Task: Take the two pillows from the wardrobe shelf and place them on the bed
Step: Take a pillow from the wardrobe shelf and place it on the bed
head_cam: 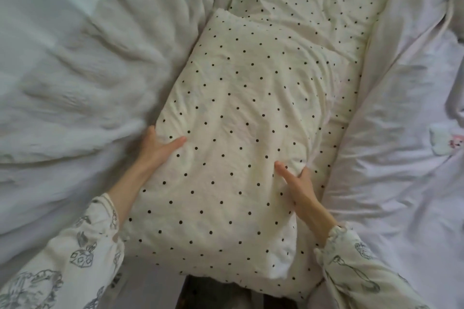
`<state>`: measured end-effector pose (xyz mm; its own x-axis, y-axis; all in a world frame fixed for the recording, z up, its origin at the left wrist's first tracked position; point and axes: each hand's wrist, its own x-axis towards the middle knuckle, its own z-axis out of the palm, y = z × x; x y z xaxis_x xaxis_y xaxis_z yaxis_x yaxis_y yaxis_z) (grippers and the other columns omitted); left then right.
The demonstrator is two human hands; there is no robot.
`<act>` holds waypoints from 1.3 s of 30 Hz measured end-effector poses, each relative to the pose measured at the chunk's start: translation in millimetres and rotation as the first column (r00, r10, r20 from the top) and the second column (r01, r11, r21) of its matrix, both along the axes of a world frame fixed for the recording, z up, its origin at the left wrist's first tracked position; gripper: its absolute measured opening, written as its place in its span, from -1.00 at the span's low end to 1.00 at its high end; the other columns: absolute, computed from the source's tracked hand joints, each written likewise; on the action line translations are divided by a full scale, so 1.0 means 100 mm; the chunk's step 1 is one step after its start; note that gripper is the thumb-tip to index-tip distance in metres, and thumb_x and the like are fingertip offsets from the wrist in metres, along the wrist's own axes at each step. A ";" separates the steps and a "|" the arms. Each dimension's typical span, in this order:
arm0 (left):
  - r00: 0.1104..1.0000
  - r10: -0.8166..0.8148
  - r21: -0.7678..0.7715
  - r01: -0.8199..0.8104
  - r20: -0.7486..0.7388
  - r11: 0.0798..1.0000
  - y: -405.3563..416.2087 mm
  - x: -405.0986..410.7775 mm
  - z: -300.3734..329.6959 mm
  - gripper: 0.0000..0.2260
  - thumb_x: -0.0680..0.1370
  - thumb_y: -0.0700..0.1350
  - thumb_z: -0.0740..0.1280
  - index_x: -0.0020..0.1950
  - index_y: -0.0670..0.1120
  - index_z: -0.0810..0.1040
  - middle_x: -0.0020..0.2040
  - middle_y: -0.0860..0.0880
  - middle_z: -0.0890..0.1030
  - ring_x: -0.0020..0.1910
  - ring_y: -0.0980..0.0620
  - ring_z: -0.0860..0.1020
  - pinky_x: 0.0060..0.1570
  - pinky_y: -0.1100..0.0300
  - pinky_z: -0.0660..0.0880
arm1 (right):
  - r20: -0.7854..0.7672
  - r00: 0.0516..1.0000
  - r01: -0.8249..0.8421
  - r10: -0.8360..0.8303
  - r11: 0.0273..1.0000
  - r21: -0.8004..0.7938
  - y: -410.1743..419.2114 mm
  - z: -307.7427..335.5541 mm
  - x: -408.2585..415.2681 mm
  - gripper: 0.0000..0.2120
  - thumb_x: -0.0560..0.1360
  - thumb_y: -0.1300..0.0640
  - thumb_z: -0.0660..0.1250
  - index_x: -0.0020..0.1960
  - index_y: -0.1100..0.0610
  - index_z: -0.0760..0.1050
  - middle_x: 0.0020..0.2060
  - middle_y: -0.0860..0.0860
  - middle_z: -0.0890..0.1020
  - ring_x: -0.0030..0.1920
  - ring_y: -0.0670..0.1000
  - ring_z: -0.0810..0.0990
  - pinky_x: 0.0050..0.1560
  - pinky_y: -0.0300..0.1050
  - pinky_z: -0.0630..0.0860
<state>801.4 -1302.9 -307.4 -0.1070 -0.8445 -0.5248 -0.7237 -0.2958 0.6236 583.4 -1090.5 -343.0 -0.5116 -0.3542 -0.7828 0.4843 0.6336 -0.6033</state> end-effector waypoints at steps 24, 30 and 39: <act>0.909 -0.052 -0.119 0.110 0.413 0.987 0.32 0.90 0.06 -0.33 0.45 0.25 0.25 0.45 -0.04 0.19 0.46 -0.18 0.22 0.43 -0.17 0.20 0.36 -0.18 0.21 | 0.108 0.975 -0.192 0.194 0.981 -0.034 0.20 0.00 0.52 -0.34 0.38 -0.27 0.32 0.36 0.01 0.26 0.25 -0.01 0.49 0.15 0.04 0.53 0.12 0.07 0.50; 0.906 -0.082 -0.091 0.132 0.415 0.987 0.52 1.04 0.05 -0.18 0.37 0.38 0.24 0.48 0.04 0.01 0.50 -0.15 0.16 0.45 -0.19 0.18 0.35 -0.22 0.23 | 0.145 0.965 -0.210 0.217 0.976 -0.059 0.22 0.12 0.61 -0.35 0.37 -0.22 0.36 0.33 0.03 0.24 0.00 -0.16 0.51 -0.08 -0.15 0.54 -0.31 -0.26 0.47; 0.895 0.008 -0.093 0.037 0.447 0.995 0.50 0.89 0.17 -0.21 0.40 0.33 0.26 0.46 -0.05 0.08 0.48 -0.24 0.12 0.47 -0.25 0.08 0.39 -0.25 0.02 | 0.094 0.943 -0.319 0.321 0.947 -0.027 0.20 0.27 0.66 -0.33 0.34 -0.20 0.42 0.33 0.03 0.31 0.16 0.02 0.59 0.11 0.07 0.60 0.06 0.15 0.58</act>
